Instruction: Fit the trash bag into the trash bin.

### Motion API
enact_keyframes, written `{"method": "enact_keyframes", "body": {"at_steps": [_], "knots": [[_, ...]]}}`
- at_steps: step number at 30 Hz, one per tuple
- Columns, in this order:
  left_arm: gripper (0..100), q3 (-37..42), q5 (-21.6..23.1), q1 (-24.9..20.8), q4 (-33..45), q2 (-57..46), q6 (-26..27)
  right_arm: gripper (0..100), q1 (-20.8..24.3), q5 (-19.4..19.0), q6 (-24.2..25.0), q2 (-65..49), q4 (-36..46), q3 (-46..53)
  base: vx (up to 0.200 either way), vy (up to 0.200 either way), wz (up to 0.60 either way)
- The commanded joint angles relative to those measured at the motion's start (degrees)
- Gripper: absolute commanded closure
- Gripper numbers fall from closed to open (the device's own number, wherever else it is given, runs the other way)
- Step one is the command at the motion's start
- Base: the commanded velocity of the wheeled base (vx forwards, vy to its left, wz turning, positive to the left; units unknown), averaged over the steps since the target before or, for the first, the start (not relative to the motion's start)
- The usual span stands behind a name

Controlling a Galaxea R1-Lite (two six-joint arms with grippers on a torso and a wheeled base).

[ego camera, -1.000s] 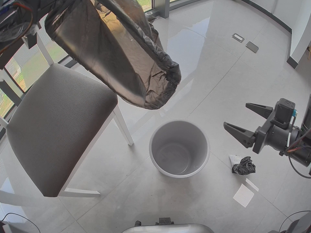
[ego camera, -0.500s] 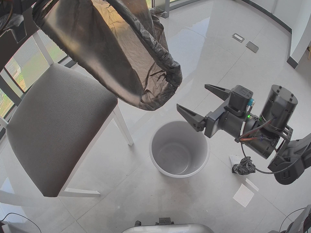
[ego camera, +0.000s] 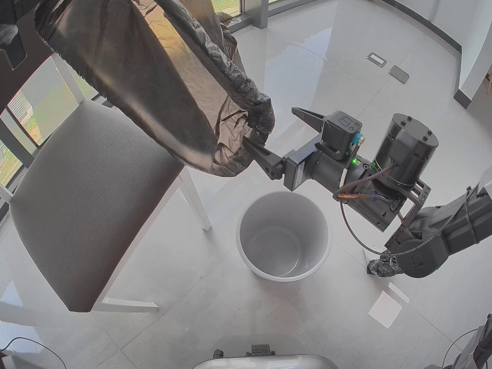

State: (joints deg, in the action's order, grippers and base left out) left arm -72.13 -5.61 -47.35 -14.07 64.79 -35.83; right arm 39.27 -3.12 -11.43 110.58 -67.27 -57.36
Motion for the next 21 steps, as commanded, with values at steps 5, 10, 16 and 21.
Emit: {"method": "enact_keyframes", "body": {"at_steps": [5, 10, 16, 21], "knots": [[100, 1.38, 0.51, -1.69, 0.01, -1.78, 0.23, 0, -0.33, -0.04, -0.52, 4.82, 3.37, -9.53, 0.000, 0.000, 0.00], [100, 2.70, 1.21, -2.22, 0.01, -3.01, 0.32, 0, -0.07, -0.31, -0.52, 8.42, 3.46, -12.96, 0.000, 0.000, 0.00], [100, 4.54, 2.36, -2.22, -0.08, -4.15, 0.32, 100, 0.02, 0.04, -0.52, 9.04, 3.28, -13.57, 0.000, 0.000, 0.00], [100, 4.81, 2.36, -2.05, -0.08, -3.80, 0.41, 100, 0.11, 0.13, -0.34, 8.16, 2.67, -11.90, 0.000, 0.000, 0.00]]}}
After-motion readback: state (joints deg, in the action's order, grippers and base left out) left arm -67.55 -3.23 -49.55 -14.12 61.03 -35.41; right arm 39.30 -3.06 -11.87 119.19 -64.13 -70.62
